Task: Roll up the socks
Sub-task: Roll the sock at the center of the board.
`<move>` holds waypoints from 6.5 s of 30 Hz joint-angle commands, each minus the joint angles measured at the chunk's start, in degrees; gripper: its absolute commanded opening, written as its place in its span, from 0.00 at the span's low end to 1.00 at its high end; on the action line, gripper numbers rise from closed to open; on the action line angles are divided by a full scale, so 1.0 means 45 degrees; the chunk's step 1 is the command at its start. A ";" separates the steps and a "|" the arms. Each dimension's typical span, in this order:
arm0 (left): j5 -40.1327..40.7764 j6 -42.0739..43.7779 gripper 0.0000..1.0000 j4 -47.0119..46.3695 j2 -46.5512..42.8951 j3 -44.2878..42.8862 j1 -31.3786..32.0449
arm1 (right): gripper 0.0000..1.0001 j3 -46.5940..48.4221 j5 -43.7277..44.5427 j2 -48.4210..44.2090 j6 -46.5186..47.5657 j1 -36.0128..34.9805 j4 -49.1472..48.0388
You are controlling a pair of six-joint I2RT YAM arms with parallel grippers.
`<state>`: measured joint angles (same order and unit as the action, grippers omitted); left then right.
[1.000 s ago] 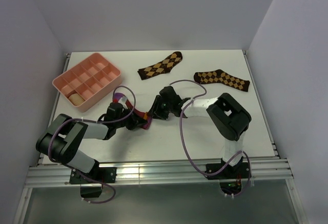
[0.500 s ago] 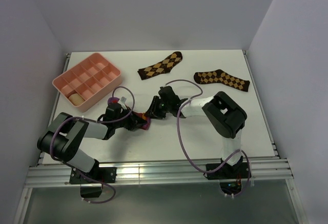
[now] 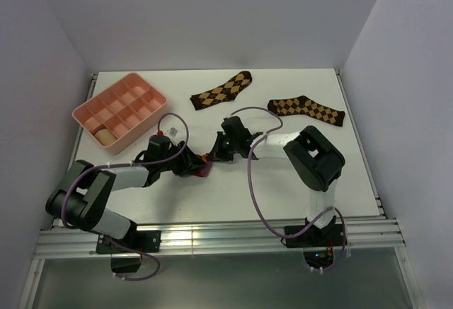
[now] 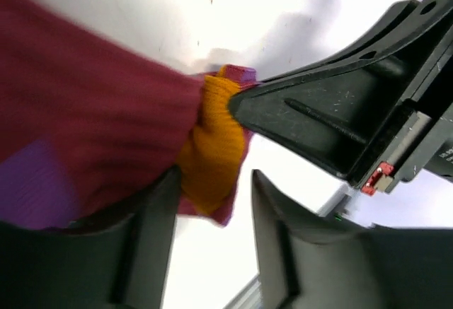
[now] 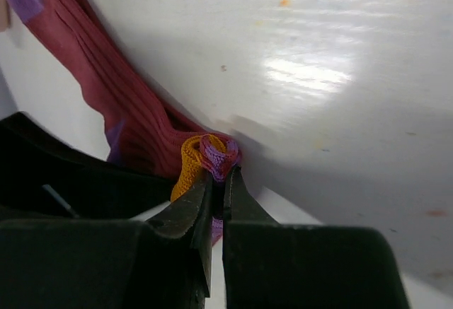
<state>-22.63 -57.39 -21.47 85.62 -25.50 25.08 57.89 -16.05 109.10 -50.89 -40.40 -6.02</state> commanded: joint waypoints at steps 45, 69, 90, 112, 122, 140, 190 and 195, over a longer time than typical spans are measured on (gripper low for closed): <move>1.0401 0.7517 0.56 -0.0559 -0.0436 -0.2457 0.7863 | 0.00 0.3269 0.3626 -0.0143 0.1388 0.0853 0.8818; 1.1596 0.5801 0.01 0.1511 0.2732 -0.3710 0.8353 | 0.00 0.2625 0.2260 -0.0572 0.1290 0.0873 0.7726; 0.1360 0.0392 0.01 -0.1438 0.0639 -0.0740 0.2182 | 0.61 -0.0813 0.0912 -0.3290 -0.0233 0.1205 0.1632; -0.1084 -0.1077 0.01 -0.1225 0.2866 -0.1150 -0.0222 | 0.58 -0.0657 0.0247 -0.0670 -0.0858 0.0678 -0.0830; -0.0694 -0.0549 0.01 -0.0268 0.3024 -0.1560 -0.0281 | 0.37 0.0221 0.0969 -0.0182 -0.0624 0.0561 0.0418; 0.7951 0.5285 0.47 0.2429 -0.1176 -0.3083 0.4032 | 0.00 0.3385 0.2026 0.0481 -0.0760 0.0424 0.7743; 0.2963 0.2581 0.00 0.1123 0.1264 -0.2618 0.4097 | 0.69 -0.1983 0.1693 -0.4516 -0.2010 0.1420 0.1946; 0.1166 0.1465 0.01 0.0242 0.1656 -0.2069 0.3099 | 0.69 -0.2318 0.1615 -0.4013 -0.2225 0.1361 0.1377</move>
<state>-8.60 -45.52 -18.09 91.77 -36.71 40.38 47.64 -10.11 90.37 -59.66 -34.35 4.47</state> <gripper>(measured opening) 0.134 0.689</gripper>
